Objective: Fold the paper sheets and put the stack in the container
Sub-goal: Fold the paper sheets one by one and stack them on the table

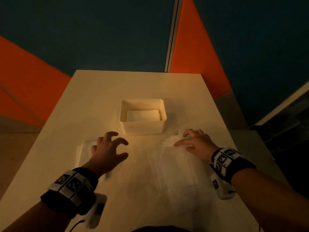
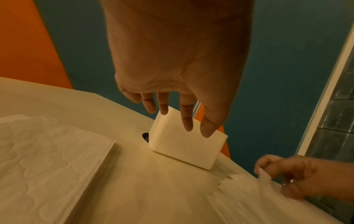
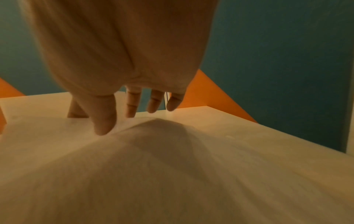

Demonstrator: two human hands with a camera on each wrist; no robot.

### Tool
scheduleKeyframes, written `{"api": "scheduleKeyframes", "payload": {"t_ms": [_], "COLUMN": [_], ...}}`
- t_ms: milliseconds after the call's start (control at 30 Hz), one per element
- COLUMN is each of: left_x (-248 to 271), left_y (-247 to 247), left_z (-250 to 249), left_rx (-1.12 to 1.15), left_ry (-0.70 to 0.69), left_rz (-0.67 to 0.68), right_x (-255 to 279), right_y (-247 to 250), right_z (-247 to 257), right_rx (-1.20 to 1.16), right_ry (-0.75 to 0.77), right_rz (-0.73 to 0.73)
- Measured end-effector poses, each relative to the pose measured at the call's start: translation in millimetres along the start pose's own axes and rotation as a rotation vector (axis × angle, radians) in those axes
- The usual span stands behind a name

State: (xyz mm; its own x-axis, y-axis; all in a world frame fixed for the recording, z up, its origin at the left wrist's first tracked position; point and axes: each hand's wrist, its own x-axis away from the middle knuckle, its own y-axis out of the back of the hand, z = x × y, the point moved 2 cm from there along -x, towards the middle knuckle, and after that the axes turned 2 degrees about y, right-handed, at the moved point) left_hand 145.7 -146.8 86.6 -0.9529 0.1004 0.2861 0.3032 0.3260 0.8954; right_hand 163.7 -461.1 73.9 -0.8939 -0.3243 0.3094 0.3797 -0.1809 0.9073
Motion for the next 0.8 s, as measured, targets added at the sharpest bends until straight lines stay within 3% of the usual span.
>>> {"api": "scheduleKeyframes", "payload": {"t_ms": [200, 267, 400, 600, 700, 800], "left_x": [0.4, 1.0, 6.4, 11.2, 10.9, 4.2], "left_y": [0.5, 2.7, 9.8, 9.7, 13.2, 16.5], "left_z": [-3.6, -6.6, -22.0, -45.4, -49.2, -51.5], "left_rx": [0.018, 0.097, 0.635, 1.181, 1.455, 1.520], "left_ry": [-0.012, -0.048, -0.054, -0.171, -0.146, -0.092], "left_rz": [0.028, 0.050, 0.250, 0.570, 0.554, 0.393], "right_x": [-3.0, -2.5, 5.2, 5.7, 5.7, 6.8], "right_y": [10.9, 25.0, 63.2, 89.3, 84.5, 77.6], "right_z": [5.5, 10.7, 35.9, 67.4, 72.7, 75.0], "right_rx": [0.037, -0.066, -0.588, -0.970, -1.158, -1.304], "right_ry": [-0.028, -0.001, 0.051, 0.041, -0.029, -0.092], "right_rz": [-0.031, -0.075, -0.199, -0.385, -0.392, -0.393]}}
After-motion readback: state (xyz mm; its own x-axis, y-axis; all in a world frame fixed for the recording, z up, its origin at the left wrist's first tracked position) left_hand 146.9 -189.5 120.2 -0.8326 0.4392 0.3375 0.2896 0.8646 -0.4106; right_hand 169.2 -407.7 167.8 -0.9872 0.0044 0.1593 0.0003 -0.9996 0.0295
